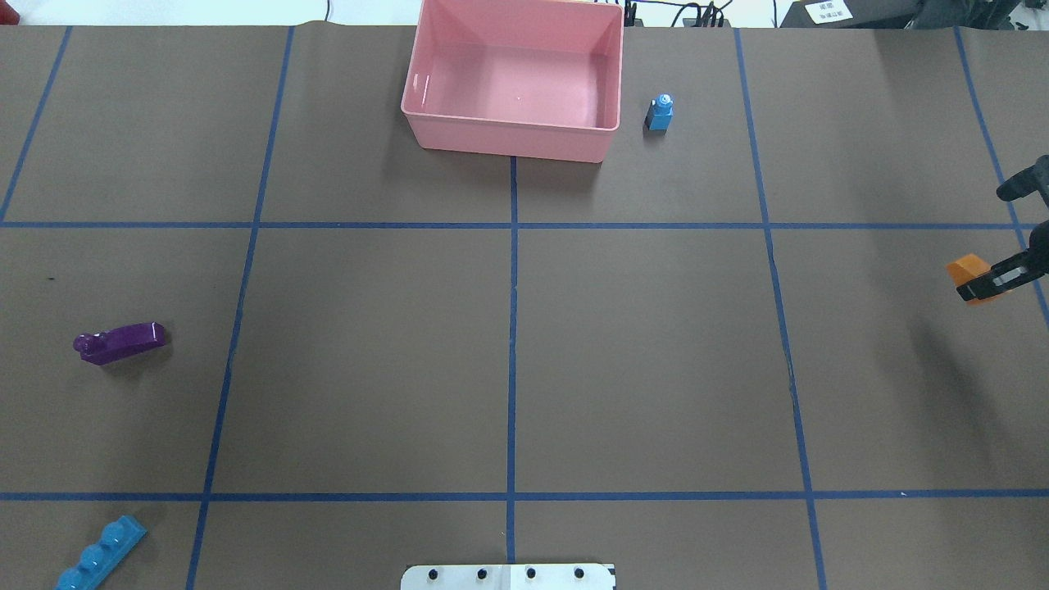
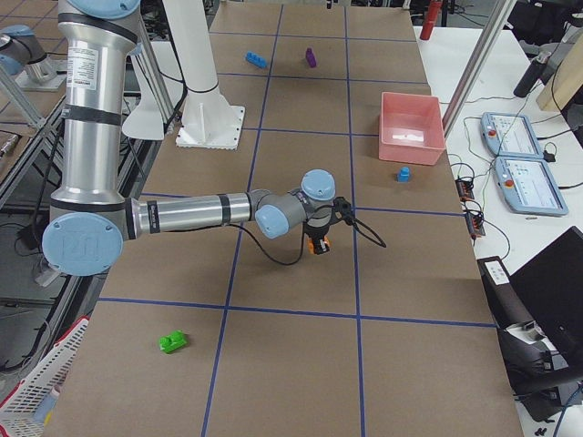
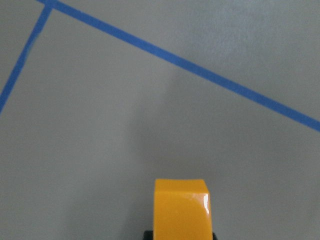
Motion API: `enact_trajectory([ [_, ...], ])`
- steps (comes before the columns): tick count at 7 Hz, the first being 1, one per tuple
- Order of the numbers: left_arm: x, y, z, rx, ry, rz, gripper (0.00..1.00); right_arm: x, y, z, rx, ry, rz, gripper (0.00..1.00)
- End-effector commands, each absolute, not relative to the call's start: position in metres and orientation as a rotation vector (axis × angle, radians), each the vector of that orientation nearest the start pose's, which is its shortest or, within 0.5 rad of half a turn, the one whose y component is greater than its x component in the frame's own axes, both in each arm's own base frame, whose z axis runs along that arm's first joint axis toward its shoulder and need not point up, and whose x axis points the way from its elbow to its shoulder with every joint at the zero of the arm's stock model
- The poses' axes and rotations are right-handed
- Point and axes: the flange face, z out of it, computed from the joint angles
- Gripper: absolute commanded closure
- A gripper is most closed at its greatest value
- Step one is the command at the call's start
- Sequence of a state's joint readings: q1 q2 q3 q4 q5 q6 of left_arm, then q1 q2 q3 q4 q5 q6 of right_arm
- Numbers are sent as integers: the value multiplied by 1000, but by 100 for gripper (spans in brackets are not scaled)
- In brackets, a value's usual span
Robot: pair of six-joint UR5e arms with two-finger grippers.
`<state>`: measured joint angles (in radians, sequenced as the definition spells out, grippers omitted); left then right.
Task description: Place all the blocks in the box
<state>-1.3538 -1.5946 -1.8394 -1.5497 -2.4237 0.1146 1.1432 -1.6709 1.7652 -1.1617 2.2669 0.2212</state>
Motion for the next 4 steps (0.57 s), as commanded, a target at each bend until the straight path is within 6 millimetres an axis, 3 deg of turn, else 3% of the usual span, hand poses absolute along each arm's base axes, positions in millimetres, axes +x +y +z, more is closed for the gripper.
enact_trajectory([
  [1, 80, -487, 506, 284, 788, 667, 0, -125, -487, 520, 290, -850, -303, 100],
  [2, 109, -479, 495, 293, 749, 745, 0, -131, -504, 486, 290, -896, -259, 100],
  [4, 160, -453, 492, 276, 731, 868, 0, -145, -532, 427, 285, -974, -135, 100],
])
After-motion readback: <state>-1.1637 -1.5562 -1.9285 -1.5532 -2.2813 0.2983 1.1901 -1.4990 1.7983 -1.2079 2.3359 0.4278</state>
